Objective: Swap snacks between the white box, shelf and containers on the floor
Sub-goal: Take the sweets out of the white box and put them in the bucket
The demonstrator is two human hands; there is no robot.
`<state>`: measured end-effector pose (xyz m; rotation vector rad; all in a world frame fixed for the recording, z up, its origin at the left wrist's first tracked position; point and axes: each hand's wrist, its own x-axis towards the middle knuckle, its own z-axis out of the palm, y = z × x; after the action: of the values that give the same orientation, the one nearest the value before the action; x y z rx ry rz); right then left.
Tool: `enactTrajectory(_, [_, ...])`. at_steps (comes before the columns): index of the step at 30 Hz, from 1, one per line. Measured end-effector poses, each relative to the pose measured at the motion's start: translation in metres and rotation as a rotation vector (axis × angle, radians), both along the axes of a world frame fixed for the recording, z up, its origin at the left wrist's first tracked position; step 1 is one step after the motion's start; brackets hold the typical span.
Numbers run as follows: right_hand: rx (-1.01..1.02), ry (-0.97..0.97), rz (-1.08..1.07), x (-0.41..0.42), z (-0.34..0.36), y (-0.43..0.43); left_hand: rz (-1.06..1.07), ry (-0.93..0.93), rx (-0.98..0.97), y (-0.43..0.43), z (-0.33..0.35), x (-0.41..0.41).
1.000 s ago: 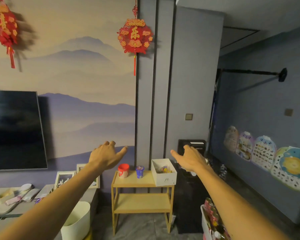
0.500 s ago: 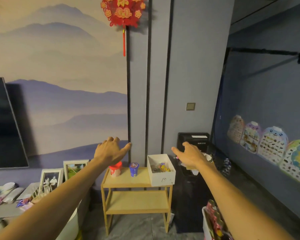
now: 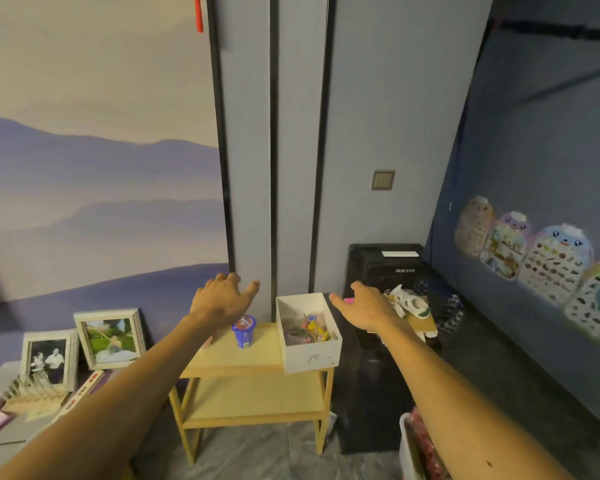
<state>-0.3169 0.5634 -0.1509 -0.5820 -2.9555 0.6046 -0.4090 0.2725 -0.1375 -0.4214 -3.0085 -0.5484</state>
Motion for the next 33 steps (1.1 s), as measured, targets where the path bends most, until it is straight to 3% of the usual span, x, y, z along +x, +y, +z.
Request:
enactTrajectory(11, [-0.049,-0.133,-0.063,-0.160,-0.086,0.037,-0.086,-0.231,0.003,0.075,-0.092,-0.188])
enactTrajectory(19, [-0.078,-0.250,-0.018,-0.253,-0.132,0.074,-0.156,-0.394,-0.069,0.124,-0.144,-0.259])
enactTrajectory(26, [-0.160,-0.375,0.127,-0.348,-0.220,0.116,-0.067,-0.509,-0.023,0.178,-0.244,-0.325])
enactTrajectory(29, [-0.164,-0.418,0.219,-0.376,-0.243,0.129,0.151,-0.665,0.125,0.209,-0.250,-0.329])
enactTrajectory(33, [-0.172,-0.467,0.307,-0.410,-0.302,0.145,0.254,-0.775,0.234,0.237,-0.294,-0.335])
